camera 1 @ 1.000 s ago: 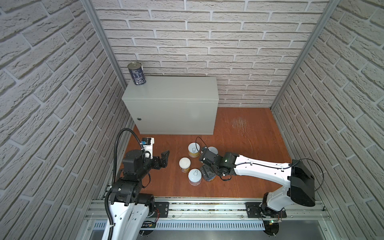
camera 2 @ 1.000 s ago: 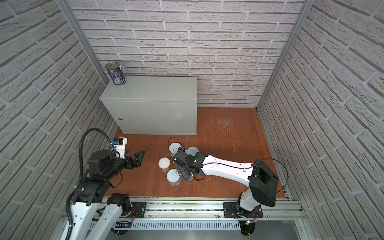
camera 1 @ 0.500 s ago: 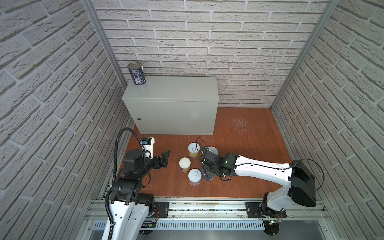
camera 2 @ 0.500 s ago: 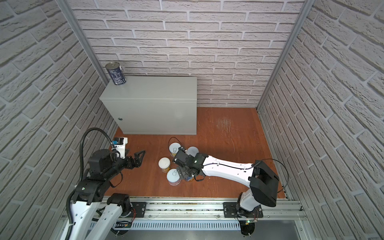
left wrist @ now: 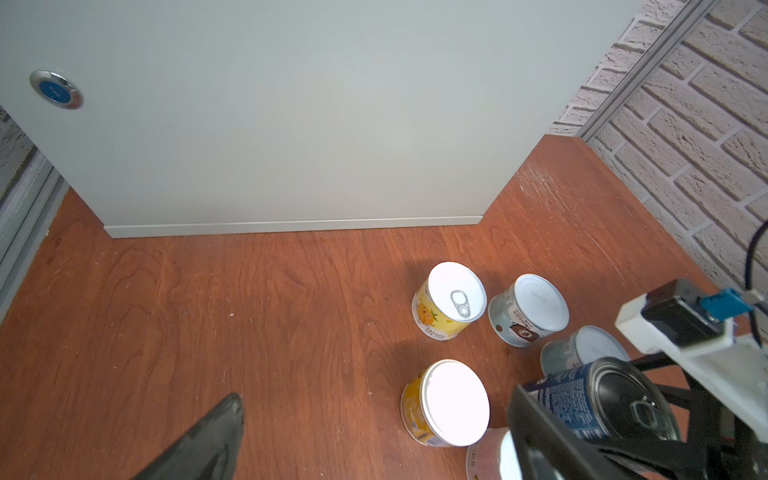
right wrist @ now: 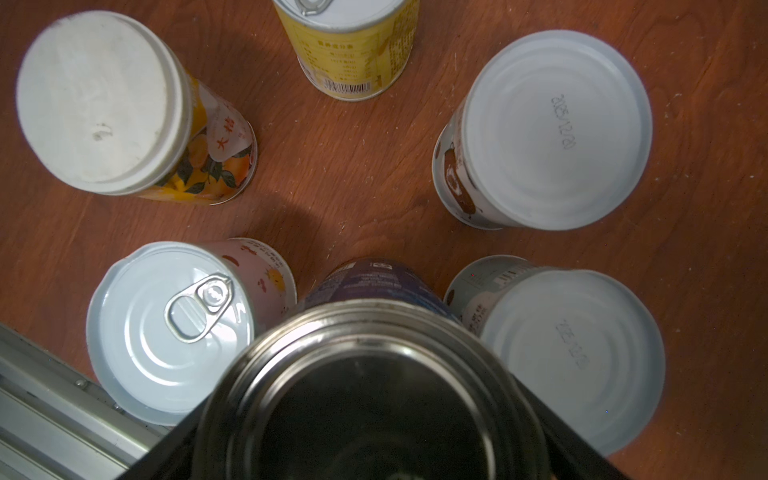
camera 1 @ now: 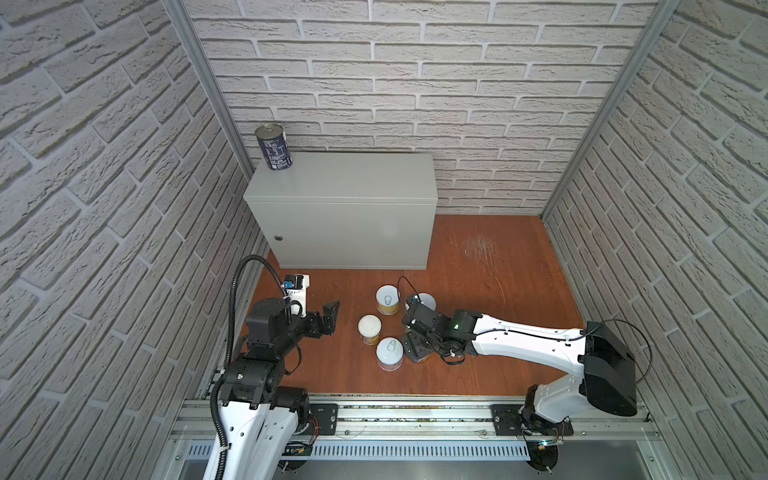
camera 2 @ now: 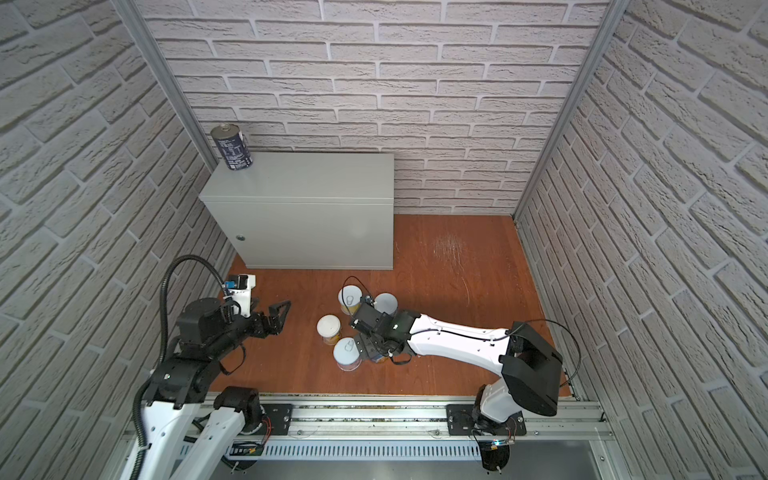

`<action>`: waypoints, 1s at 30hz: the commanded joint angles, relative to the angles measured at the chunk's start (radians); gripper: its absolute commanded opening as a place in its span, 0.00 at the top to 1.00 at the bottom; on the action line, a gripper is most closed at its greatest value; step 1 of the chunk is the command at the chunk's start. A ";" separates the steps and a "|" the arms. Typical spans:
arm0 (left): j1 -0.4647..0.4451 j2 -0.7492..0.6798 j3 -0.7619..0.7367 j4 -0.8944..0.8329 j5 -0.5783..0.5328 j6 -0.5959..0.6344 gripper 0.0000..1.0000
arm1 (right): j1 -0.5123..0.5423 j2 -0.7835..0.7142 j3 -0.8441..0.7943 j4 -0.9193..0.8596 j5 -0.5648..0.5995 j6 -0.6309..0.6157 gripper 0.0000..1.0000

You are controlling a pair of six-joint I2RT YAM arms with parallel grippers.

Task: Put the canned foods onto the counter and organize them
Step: 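Lower the right gripper and grasp the dark blue can from above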

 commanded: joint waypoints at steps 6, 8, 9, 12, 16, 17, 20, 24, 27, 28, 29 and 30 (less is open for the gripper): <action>0.003 0.002 -0.012 0.047 0.010 -0.003 0.02 | 0.002 0.029 0.032 -0.019 0.010 -0.003 0.15; 0.004 0.002 -0.011 0.046 0.010 -0.002 0.02 | 0.003 0.025 0.036 -0.019 0.012 -0.003 0.22; 0.003 0.002 -0.011 0.046 0.009 -0.002 0.02 | 0.002 0.022 0.040 -0.022 0.015 -0.003 0.27; 0.003 0.004 -0.011 0.048 0.012 -0.002 0.02 | 0.001 0.016 0.055 -0.032 0.020 -0.007 0.30; 0.003 0.005 -0.011 0.048 0.015 -0.001 0.02 | -0.005 0.013 0.071 -0.028 0.013 -0.009 0.33; 0.003 0.004 -0.011 0.048 0.015 -0.001 0.02 | -0.008 0.011 0.074 -0.022 0.006 -0.011 0.33; 0.003 0.002 -0.011 0.048 0.015 -0.001 0.02 | -0.017 0.002 0.084 -0.002 -0.004 -0.016 0.35; 0.003 0.003 -0.011 0.051 0.013 0.002 0.02 | -0.045 0.009 0.115 0.029 -0.003 -0.027 0.35; 0.002 0.005 -0.011 0.049 0.013 0.003 0.02 | -0.063 0.017 0.140 0.054 -0.012 -0.038 0.36; 0.004 0.006 -0.011 0.049 0.015 0.004 0.02 | -0.070 0.021 0.148 0.061 -0.021 -0.045 0.36; 0.004 0.007 -0.011 0.050 0.015 0.004 0.02 | -0.078 0.025 0.157 0.063 -0.026 -0.050 0.36; 0.003 0.009 -0.011 0.049 0.016 0.002 0.02 | -0.087 0.031 0.167 0.064 -0.029 -0.055 0.36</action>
